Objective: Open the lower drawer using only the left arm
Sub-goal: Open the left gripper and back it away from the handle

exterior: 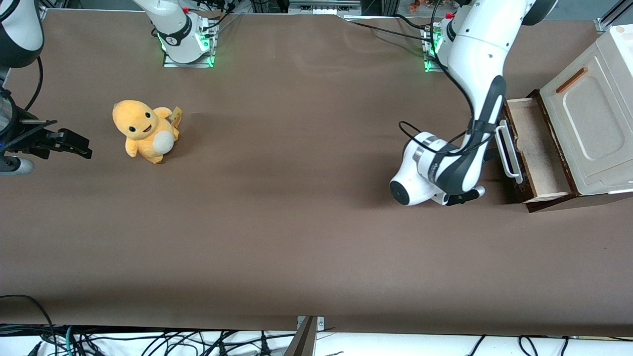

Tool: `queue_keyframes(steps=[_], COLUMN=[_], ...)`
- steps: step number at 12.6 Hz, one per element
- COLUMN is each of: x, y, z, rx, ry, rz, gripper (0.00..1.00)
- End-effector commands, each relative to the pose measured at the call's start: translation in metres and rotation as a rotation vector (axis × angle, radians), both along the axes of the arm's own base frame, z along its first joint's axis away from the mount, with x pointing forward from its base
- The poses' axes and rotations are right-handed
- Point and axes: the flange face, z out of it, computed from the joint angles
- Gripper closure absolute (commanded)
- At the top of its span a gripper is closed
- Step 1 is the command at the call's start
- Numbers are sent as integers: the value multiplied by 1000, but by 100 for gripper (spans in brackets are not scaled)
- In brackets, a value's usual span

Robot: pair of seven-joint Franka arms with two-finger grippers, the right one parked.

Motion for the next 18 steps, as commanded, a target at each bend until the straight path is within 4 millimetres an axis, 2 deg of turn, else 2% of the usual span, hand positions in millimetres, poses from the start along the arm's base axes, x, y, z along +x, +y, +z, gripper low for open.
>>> queue_keyframes(steps=[1, 3, 7, 13, 16, 18], x=[22, 37, 63, 79, 87, 91], y=[-10, -15, 3, 21, 42, 54], z=[38, 65, 115, 163, 197, 213], rx=[-155, -229, -368, -553, -708, -805], ry=[-12, -42, -137, -121, -139, -142], rz=[36, 37, 126, 100, 89, 43], gripper=[0, 0, 0, 0, 0, 0])
